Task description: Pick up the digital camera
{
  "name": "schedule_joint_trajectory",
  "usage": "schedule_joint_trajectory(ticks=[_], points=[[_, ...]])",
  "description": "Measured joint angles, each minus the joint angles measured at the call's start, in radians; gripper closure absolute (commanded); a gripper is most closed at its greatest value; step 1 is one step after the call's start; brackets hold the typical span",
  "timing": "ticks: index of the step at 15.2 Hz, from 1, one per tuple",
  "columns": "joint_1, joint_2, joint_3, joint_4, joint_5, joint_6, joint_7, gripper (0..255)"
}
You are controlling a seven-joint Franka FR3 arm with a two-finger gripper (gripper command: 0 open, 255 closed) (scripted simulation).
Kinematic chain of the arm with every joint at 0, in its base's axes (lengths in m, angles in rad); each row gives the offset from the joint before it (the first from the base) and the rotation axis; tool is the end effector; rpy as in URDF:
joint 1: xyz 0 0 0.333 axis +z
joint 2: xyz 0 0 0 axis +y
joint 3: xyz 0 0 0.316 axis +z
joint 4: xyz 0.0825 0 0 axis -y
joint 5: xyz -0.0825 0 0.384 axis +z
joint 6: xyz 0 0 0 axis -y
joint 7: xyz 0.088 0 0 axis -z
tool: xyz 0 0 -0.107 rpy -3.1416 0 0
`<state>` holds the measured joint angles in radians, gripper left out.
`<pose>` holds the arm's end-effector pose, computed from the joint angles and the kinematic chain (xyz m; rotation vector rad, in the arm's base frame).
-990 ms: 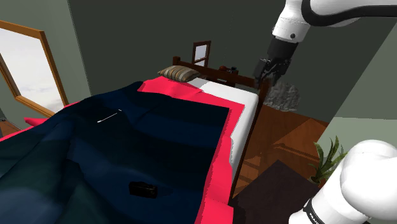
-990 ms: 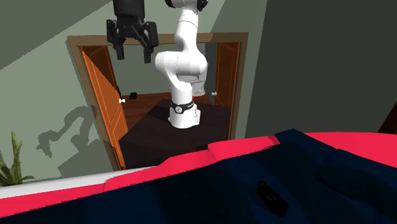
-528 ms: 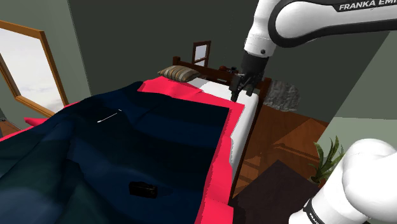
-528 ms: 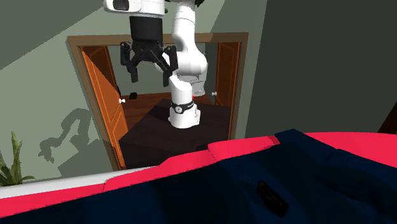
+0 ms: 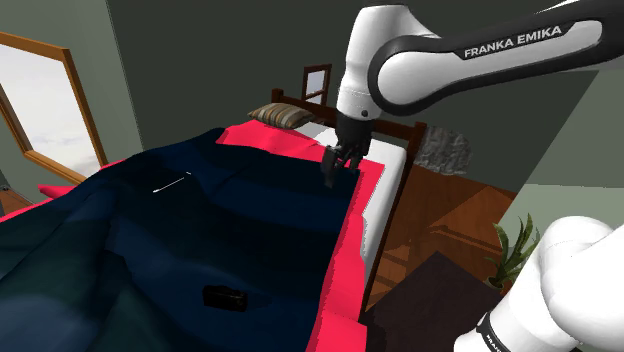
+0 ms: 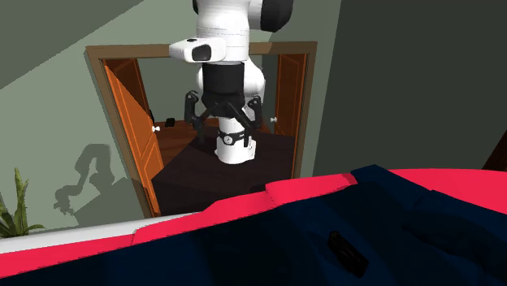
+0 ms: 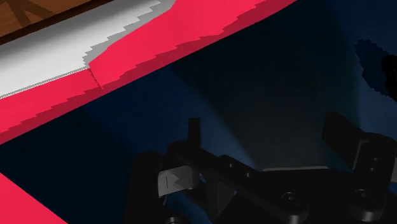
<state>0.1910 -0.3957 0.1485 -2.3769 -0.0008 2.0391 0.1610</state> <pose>0.4082 0.1475 0.4752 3.0858 0.2615 0.1028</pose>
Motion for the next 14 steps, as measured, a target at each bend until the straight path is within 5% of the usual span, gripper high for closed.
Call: schedule_joint_trajectory(ticks=[14], points=[[0.111, 0.413, 0.163, 0.164, -0.084, 0.185, 0.092, 0]])
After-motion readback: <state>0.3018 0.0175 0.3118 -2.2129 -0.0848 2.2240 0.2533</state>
